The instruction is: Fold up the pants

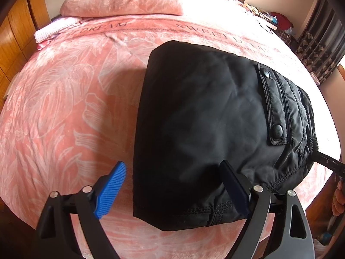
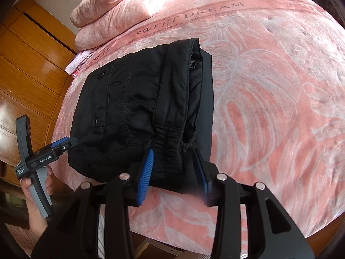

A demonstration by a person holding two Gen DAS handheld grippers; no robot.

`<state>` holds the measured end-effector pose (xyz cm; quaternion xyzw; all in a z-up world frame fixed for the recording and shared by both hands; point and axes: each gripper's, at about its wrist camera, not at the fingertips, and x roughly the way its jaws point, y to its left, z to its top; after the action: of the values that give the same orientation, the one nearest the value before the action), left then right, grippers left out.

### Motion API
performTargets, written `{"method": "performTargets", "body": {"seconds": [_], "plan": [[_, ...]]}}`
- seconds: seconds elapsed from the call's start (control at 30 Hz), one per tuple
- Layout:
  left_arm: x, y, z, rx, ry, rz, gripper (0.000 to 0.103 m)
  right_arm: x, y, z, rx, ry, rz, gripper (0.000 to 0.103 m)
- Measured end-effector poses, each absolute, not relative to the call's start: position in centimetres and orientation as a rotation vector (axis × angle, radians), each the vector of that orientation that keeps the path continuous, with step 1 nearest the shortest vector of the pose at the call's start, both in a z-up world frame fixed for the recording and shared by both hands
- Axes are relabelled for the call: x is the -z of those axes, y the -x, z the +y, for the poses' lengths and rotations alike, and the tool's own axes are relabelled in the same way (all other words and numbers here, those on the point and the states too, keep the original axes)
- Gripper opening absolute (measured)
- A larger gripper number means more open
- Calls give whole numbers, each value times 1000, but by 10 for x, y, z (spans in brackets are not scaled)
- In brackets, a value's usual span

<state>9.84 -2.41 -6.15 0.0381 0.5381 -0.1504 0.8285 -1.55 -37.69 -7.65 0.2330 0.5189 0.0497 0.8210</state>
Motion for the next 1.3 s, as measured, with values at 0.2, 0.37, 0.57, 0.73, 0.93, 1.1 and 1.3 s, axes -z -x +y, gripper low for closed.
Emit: {"method": "performTargets", "body": {"seconds": [0.2, 0.37, 0.57, 0.73, 0.93, 1.1, 1.3], "plan": [[65, -90, -19, 334, -80, 1157, 89, 79, 30, -377, -97, -506, 1117, 31], [78, -96, -19, 355, -35, 1189, 89, 85, 27, -378, -104, -536, 1128, 19], [73, -96, -10, 399, 8, 1232, 85, 73, 35, -378, -101, -507, 1106, 7], [88, -97, -1, 408, 54, 1266, 86, 101, 32, -386, -28, -501, 1174, 0], [77, -97, 24, 500, 130, 1295, 86, 93, 42, -386, -51, -495, 1139, 8], [91, -92, 31, 541, 109, 1315, 86, 91, 41, -380, -76, -507, 1121, 11], [115, -112, 39, 602, 230, 1339, 87, 94, 37, -372, -84, -510, 1128, 11]]}}
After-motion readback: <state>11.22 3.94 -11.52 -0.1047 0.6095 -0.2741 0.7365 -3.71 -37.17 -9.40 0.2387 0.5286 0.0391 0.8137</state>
